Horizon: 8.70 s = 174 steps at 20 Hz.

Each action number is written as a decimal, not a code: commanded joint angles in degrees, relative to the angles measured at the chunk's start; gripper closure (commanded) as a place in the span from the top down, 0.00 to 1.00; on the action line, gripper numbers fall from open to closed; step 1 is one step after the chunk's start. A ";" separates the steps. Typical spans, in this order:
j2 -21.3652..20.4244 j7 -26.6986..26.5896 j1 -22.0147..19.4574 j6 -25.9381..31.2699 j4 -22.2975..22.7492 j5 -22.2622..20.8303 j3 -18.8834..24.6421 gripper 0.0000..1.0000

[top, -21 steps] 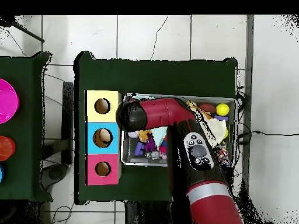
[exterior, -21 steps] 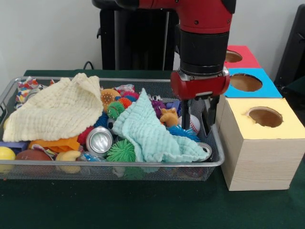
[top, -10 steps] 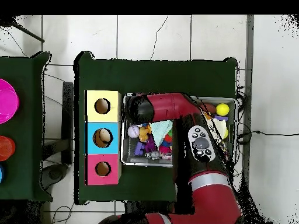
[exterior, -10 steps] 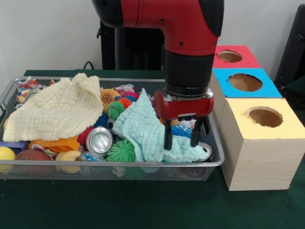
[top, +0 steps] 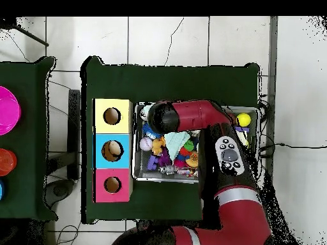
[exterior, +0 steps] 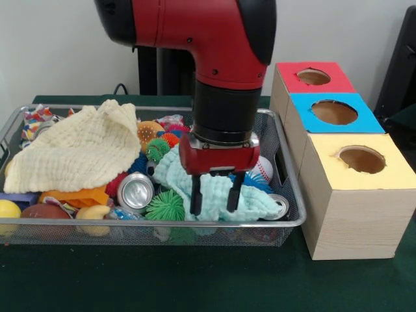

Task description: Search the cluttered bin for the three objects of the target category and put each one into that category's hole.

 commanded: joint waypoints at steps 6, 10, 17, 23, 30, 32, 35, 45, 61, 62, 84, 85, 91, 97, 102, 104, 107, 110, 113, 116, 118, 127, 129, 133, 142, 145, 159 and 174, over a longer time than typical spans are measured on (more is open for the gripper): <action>3.79 0.69 -6.13 -2.67 5.76 -3.45 0.29 1.00; 7.04 -0.41 -6.85 -1.27 3.51 -3.59 0.94 1.00; 8.72 0.66 -7.30 -0.79 5.13 -2.85 1.25 1.00; 8.35 2.98 -7.03 -2.31 8.02 -2.16 1.15 1.00; 4.44 5.75 -5.52 -1.71 11.43 -1.17 -0.79 1.00; 2.76 6.52 -4.87 -1.11 12.75 -0.79 -1.49 1.00; 1.72 7.27 -4.42 -0.36 13.83 0.00 -2.03 1.00; 0.66 9.51 -3.57 -2.67 16.48 1.32 -3.53 0.00; 1.39 8.82 -4.24 -4.08 16.37 2.43 -2.77 0.00; 1.13 8.87 -4.16 -4.04 16.47 2.42 -2.94 0.00; -1.64 9.71 -5.40 -6.08 24.34 2.99 -4.12 1.00; -1.60 9.86 -5.19 -5.98 24.51 3.19 -4.17 1.00; -1.62 11.18 -4.89 -8.08 27.76 4.09 -5.03 1.00; 0.77 12.26 -4.24 -11.98 29.62 5.06 -5.58 1.00; 1.90 13.55 -2.41 -14.12 31.17 7.30 -6.44 1.00; 2.16 14.00 -2.03 -15.47 32.20 7.94 -6.74 1.00; 2.27 15.44 -0.35 -17.28 33.49 9.31 -7.49 1.00; 1.91 16.59 1.88 -18.19 34.47 11.28 -8.54 1.00; 1.38 16.51 2.79 -18.56 35.70 13.28 -8.84 1.00; 0.45 16.65 4.17 -18.58 36.41 15.47 -9.04 1.00; -0.61 16.95 5.18 -19.01 37.45 16.56 -9.58 1.00; -3.23 17.01 9.44 -18.45 39.76 22.38 -11.01 1.00; -3.22 16.52 10.11 -18.43 39.41 23.23 -11.30 1.00; -2.92 15.09 10.11 -18.77 38.89 24.31 -11.42 1.00; -2.70 13.10 10.00 -19.13 38.02 24.99 -11.93 0.00; -2.67 12.67 10.46 -18.59 37.14 25.04 -12.52 0.00; -10.30 10.65 11.38 -12.67 35.18 25.42 -13.94 0.00; -26.15 12.30 14.91 1.41 33.72 28.56 -14.86 0.00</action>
